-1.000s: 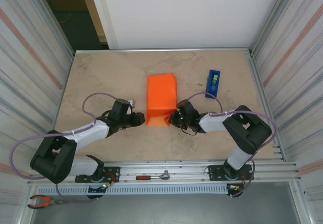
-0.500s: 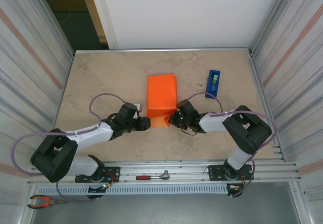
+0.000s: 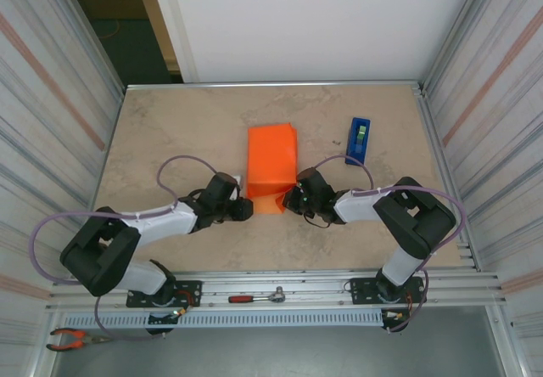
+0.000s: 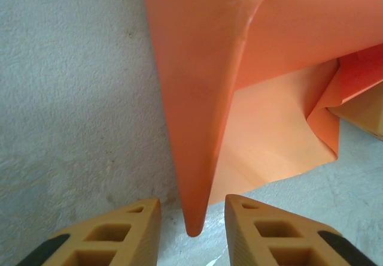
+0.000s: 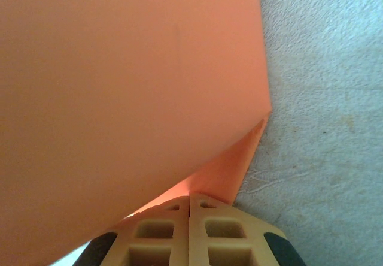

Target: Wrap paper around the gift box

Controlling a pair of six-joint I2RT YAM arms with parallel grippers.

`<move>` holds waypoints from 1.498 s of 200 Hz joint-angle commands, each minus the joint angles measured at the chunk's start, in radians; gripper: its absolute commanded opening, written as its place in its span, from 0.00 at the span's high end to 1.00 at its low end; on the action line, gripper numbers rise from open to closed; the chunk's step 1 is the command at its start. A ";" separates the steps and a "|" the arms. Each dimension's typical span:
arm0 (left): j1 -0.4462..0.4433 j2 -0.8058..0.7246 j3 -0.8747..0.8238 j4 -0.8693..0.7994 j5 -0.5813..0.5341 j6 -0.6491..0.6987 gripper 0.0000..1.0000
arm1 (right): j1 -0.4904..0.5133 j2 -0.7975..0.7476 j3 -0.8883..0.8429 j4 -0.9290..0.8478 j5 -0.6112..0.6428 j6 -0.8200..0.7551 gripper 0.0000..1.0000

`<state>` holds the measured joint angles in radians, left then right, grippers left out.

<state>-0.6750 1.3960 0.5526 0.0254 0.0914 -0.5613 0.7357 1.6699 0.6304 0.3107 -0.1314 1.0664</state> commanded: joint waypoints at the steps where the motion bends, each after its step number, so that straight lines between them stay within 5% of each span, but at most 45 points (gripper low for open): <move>1: -0.004 0.013 0.032 -0.015 -0.013 0.026 0.70 | 0.024 0.045 0.000 -0.053 -0.016 0.018 1.00; 64: -0.005 0.024 0.084 -0.040 0.010 0.036 0.94 | 0.030 0.047 0.005 -0.055 -0.016 0.018 1.00; 115: -0.005 0.011 0.122 -0.014 0.053 -0.060 0.95 | 0.034 0.050 0.005 -0.054 -0.014 0.017 1.00; 180: -0.029 0.083 0.080 0.255 0.092 -0.159 0.94 | 0.040 0.056 0.004 -0.053 -0.018 0.018 1.00; 204: -0.045 0.127 0.068 0.340 0.090 -0.160 0.88 | 0.043 0.062 0.006 -0.052 -0.019 0.019 1.00; 252: -0.067 0.190 0.065 0.418 0.088 -0.139 0.60 | 0.048 0.066 0.009 -0.053 -0.019 0.020 1.00; 299: -0.066 0.058 0.052 0.332 0.084 -0.069 0.50 | 0.048 0.055 0.006 -0.064 -0.016 0.018 1.00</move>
<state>-0.7399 1.5558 0.6193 0.3935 0.1753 -0.6907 0.7639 1.6955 0.6445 0.3393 -0.1284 1.0695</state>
